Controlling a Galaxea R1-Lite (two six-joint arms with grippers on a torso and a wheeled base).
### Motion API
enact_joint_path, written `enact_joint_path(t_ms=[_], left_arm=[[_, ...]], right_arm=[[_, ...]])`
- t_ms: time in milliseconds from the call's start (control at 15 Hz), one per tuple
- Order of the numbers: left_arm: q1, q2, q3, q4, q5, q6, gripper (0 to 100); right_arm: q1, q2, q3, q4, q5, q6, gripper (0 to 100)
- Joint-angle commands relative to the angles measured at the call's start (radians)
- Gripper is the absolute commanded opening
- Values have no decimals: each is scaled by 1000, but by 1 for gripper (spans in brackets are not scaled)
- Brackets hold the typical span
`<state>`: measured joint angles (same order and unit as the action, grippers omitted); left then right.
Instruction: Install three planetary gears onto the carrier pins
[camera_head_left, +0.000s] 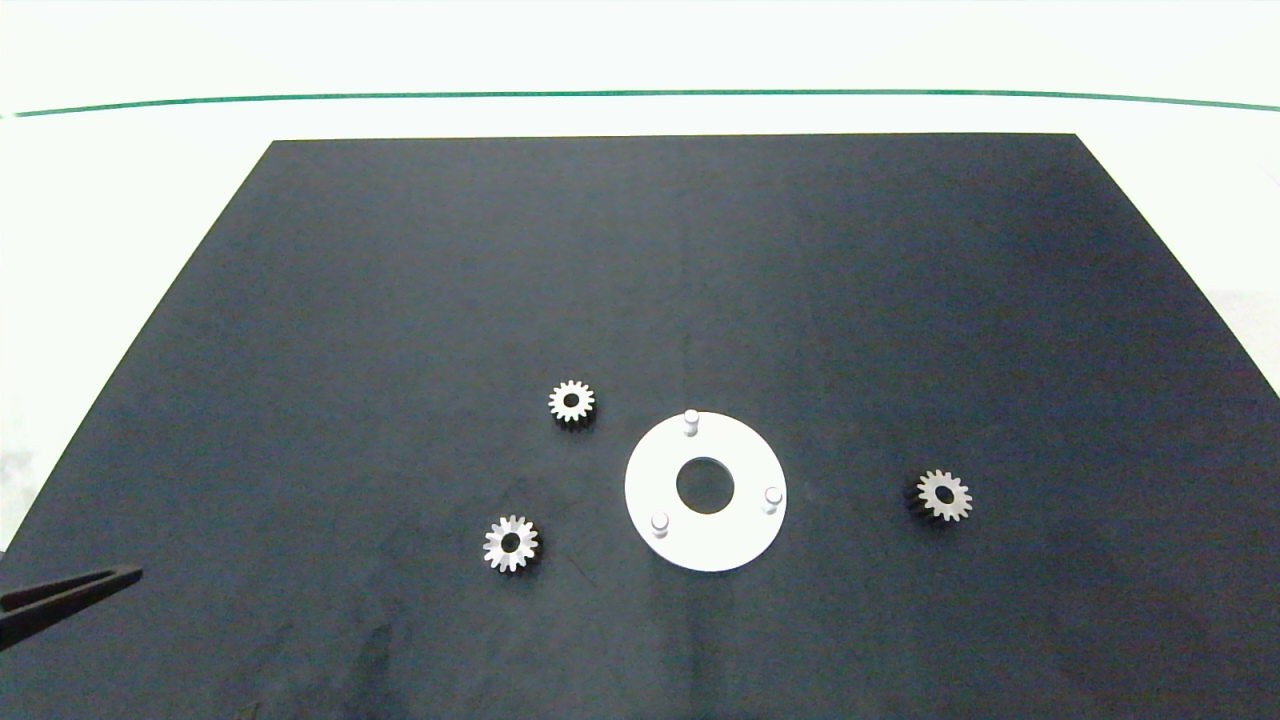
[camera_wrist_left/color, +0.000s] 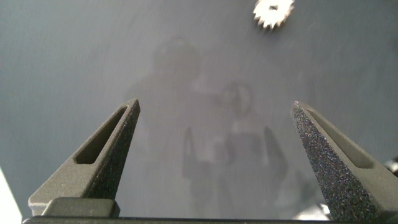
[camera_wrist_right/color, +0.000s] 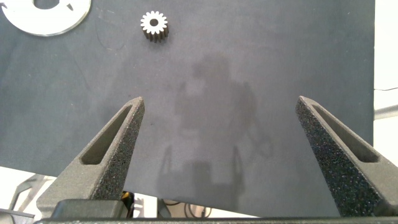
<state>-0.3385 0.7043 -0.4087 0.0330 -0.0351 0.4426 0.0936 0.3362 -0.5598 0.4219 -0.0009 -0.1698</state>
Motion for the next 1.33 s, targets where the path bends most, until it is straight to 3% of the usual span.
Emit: enact_joint_path(t_ms=[67,267,467,600,867,1067,1200,1333], left_arm=[[-186,294,-107,-68,58,36,100],[-270,399,-171,-70,92,35,100],[-352,521,-223,-71,158,35,100],[-392,601,-255,-74,182,33,100],[-418,707,-305,-74,198,31,100],[-419,798,-335,-79,199,-1,100],[-421,830,-334,-82,235,1,100],[-419,844,-360,-82,242,2,100]], right_arm=[[1,14,-2,1,1,0,100],[0,14,-2,3,-2,0,100],[0,20,-8,-3,-5,0,100],[0,26,-20,-3,-5,-2,100],[3,26,-19,-2,-1,-2,100],[6,32,-20,-5,1,-2,100],[9,29,-22,-5,1,-2,100],[9,24,-25,-2,1,-2,100]])
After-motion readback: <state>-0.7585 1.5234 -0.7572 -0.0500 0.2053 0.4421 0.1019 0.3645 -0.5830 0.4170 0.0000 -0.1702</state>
